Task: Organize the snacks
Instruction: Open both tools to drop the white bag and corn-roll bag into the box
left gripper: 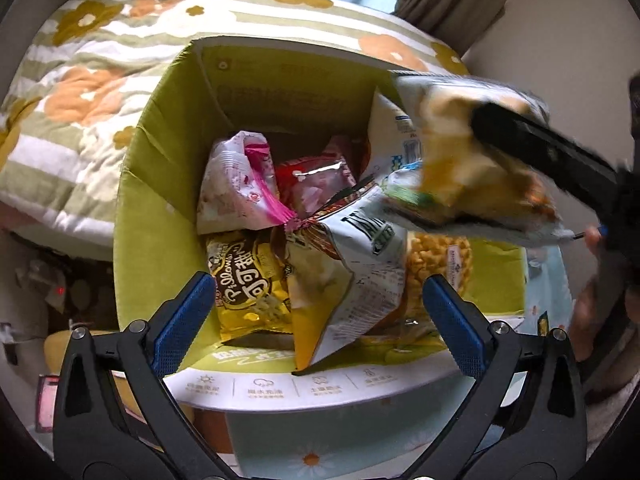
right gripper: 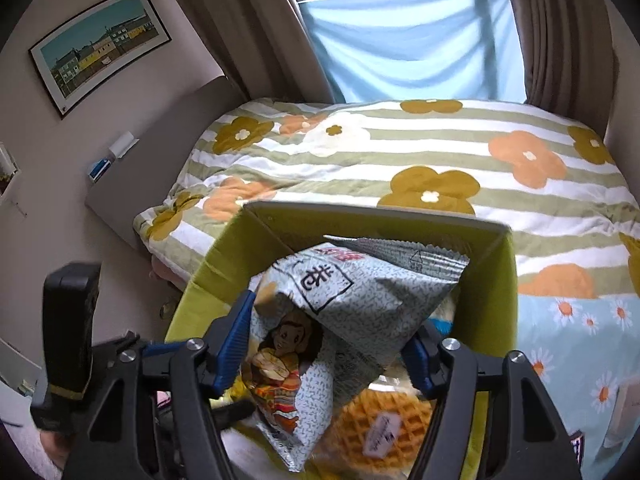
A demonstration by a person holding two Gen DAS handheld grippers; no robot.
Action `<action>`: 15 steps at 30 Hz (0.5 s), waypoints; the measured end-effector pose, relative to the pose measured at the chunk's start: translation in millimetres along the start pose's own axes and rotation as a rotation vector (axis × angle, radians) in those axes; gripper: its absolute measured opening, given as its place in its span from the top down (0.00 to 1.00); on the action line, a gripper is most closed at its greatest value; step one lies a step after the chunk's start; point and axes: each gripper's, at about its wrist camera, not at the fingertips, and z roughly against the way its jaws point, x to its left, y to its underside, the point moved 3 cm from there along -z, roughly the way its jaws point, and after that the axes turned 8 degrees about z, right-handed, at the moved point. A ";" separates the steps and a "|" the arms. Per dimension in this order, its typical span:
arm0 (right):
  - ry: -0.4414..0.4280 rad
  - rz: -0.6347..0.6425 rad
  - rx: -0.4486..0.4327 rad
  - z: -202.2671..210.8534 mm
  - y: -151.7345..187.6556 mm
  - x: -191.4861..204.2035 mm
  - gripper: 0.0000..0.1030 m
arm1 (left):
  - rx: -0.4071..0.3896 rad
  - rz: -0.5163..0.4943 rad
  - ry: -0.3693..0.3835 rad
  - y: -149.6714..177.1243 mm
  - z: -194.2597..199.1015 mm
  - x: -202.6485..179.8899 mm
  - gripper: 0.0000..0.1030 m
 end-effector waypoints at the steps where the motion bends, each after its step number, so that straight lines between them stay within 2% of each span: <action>1: 0.013 0.001 -0.003 -1.8 -1.6 0.5 0.21 | -0.001 -0.004 -0.001 0.6 0.9 -1.4 0.01; 2: 0.030 0.002 -0.005 -2.9 -3.2 1.3 0.11 | -0.001 -0.008 -0.002 1.0 1.7 -2.1 0.01; 3: 0.032 0.006 -0.009 -2.3 -3.5 2.7 0.09 | -0.001 -0.012 -0.004 1.5 2.5 -3.0 0.00; 15: 0.039 -0.040 -0.076 31.8 14.4 -1.0 0.09 | -0.021 -0.044 0.021 10.0 20.4 -14.0 0.01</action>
